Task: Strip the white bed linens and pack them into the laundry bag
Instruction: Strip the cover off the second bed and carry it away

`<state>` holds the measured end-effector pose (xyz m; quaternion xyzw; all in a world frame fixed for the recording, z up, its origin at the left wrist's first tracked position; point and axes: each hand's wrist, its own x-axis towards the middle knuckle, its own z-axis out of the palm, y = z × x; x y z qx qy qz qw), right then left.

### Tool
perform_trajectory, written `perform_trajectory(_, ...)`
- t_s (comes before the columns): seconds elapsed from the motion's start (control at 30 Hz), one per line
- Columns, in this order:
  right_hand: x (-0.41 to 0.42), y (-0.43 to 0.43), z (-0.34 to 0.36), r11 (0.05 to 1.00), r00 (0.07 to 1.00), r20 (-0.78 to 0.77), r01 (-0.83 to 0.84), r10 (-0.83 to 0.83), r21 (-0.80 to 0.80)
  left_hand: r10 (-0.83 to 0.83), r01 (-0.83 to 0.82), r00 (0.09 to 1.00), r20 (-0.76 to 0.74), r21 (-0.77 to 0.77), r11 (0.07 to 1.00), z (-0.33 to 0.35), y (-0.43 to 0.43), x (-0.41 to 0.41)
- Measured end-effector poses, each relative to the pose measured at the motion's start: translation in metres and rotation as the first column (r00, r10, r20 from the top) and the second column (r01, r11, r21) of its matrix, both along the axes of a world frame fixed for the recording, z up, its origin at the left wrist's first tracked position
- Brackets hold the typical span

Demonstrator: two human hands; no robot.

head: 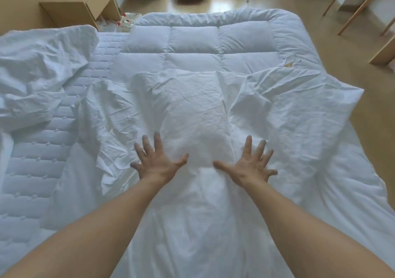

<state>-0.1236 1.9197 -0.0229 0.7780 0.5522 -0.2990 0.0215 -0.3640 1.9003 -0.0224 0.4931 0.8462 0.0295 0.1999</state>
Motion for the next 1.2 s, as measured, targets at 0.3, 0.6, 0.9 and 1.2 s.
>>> perform_trajectory(0.3,0.004,0.07,-0.055,0.972,0.971,0.061,0.234,-0.232,-0.033,0.403,-0.386,0.911,0.082,-0.169,0.907,-0.057,0.067,-0.052)
perform_trajectory(0.6,0.002,0.074,-0.071,0.95,0.95,0.0,0.312,-0.312,0.032,0.474,-0.45,0.857,0.204,-0.154,0.88,-0.084,0.066,-0.053)
perform_trajectory(0.9,-0.024,0.056,-0.006,0.975,0.962,-0.212,0.195,-0.17,0.104,0.407,-0.49,0.778,0.478,0.055,0.87,0.004,0.062,-0.016)
perform_trajectory(1.2,-0.067,0.007,0.12,0.792,0.501,-0.863,0.552,-0.064,0.262,0.061,-0.612,0.476,0.877,0.282,0.739,0.153,0.023,0.034)
